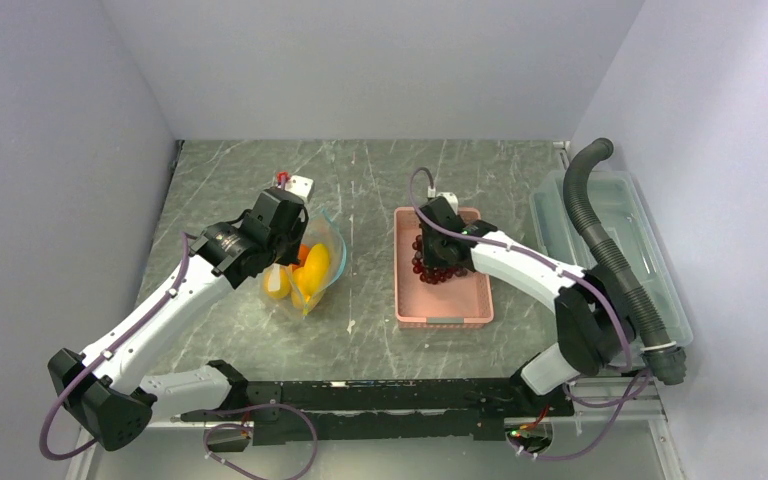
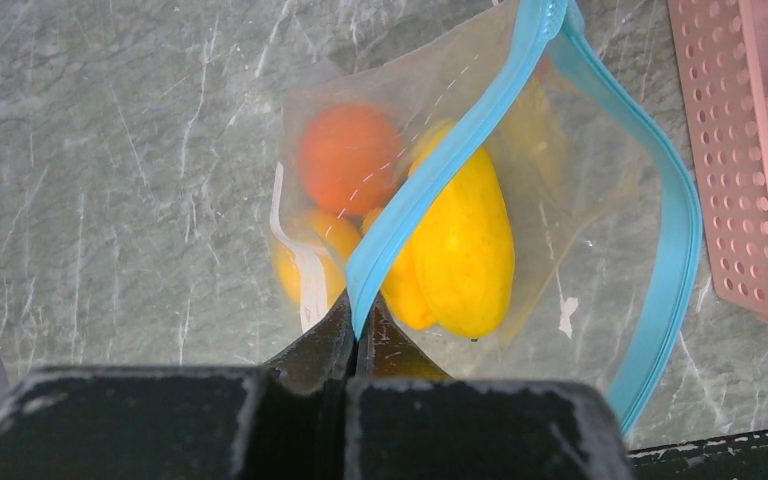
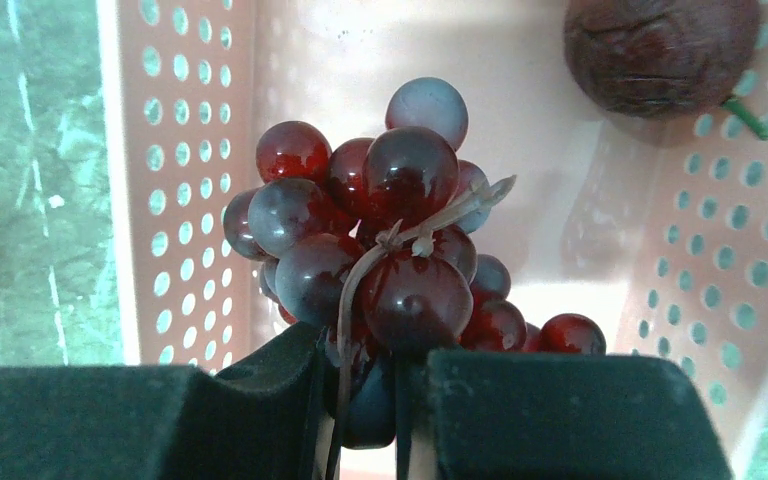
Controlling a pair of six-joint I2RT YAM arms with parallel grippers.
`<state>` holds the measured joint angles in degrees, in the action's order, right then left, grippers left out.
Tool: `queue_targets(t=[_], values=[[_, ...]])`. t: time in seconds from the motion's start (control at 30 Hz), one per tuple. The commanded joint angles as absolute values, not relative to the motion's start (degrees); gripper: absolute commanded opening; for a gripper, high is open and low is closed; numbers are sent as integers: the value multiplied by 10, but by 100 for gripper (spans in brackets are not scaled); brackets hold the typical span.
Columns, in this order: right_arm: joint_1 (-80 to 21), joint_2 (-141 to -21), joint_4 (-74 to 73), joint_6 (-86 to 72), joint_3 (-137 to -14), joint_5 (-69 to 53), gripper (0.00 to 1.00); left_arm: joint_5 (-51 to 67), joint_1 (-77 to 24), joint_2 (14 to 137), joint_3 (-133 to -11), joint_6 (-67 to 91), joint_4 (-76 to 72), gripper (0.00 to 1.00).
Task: Place the food in the zip-top bag and seal the zipper
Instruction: Pick up the fake fruit from the bin.
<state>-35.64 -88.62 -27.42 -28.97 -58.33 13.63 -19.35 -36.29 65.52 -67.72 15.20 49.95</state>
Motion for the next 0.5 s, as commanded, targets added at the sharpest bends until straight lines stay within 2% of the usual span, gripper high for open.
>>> queue_targets(t=[0.0, 0.47], values=[[-354, -827, -293, -287, -589, 175, 0, -193, -362, 653, -678, 144, 480, 0], [-362, -679, -280, -283, -607, 94, 0, -193, -362, 657, -678, 144, 481, 0]])
